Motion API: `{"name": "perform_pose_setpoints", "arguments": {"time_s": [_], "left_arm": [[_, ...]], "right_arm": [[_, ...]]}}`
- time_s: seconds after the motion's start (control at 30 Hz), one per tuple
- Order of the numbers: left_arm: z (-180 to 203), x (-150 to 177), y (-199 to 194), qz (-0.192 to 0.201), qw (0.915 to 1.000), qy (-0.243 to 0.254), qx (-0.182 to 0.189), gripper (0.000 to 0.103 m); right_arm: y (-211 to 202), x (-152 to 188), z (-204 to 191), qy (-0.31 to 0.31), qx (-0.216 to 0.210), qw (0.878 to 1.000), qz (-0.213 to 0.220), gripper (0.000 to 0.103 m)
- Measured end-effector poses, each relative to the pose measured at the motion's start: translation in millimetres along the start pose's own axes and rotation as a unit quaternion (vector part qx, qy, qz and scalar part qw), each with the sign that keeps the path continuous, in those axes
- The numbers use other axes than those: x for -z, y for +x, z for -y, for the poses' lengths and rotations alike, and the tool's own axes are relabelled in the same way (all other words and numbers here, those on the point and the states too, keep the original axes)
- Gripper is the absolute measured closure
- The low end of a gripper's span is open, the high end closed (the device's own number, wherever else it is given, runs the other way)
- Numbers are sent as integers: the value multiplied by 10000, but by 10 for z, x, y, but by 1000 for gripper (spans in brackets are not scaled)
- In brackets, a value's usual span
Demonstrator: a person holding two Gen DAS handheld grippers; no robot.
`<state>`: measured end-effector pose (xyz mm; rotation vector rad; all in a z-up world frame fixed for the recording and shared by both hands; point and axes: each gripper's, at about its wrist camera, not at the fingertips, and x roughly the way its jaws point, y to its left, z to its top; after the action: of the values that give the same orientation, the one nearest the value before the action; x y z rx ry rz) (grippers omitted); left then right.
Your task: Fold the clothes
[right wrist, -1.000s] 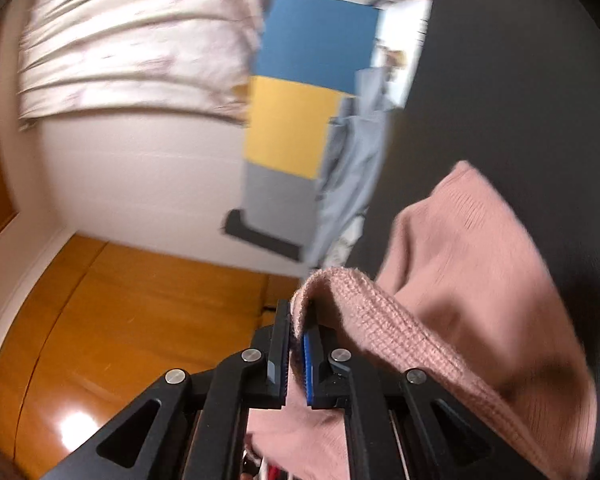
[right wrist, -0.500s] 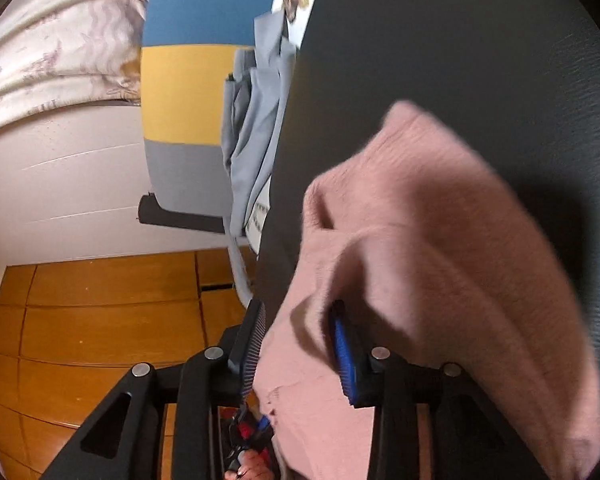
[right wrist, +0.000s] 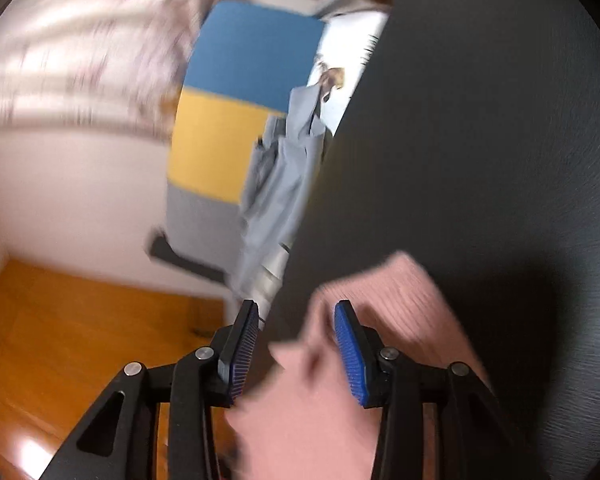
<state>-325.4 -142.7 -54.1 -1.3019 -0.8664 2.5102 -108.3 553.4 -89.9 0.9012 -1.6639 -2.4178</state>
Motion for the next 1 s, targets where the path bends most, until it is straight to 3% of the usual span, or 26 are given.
{"name": "perform_pose_setpoints", "arguments": {"time_s": [0.1,0.27,0.37,0.47,0.53,0.6,0.67,0.7,0.77,0.87,1.0], "left_arm": [[-39,370,-26,-159,9968,720,-308,32],[-139,1059,-124,-189,9780,1823,-994,30],[-182,1268,-157,-113,9726,1979,-1211,28],[-158,1383,-187,7,9657,2168,-1430,25],[-154,1428,-167,86,9601,2296,-1596,19],[-167,1427,-163,97,9589,2287,-1675,16],[-205,1426,-196,71,9595,2264,-1676,15],[-211,1426,-212,49,9592,2266,-1689,15],[-209,1432,-284,-14,9594,2280,-1662,15],[-251,1451,-494,90,9640,2244,-1420,16],[-392,1485,-776,228,9776,1914,-842,16]], "right_arm": [[-102,366,-228,-1298,713,9882,-384,62],[-174,1009,-434,-3143,1879,9297,-392,62],[16,1134,-604,-3846,1987,8992,-634,65],[462,1048,-848,-4126,1724,8870,-1150,72],[760,918,-877,-4023,1893,8845,-1413,75],[949,742,-868,-3853,2135,8872,-1370,76],[969,483,-769,-3423,2724,8960,-762,78],[885,387,-696,-3111,2942,9025,-455,75],[601,286,-573,-2457,2909,9247,2,74],[88,556,-536,-2409,2328,9421,174,66],[-505,1109,-416,-2844,2287,9308,177,65]]}}
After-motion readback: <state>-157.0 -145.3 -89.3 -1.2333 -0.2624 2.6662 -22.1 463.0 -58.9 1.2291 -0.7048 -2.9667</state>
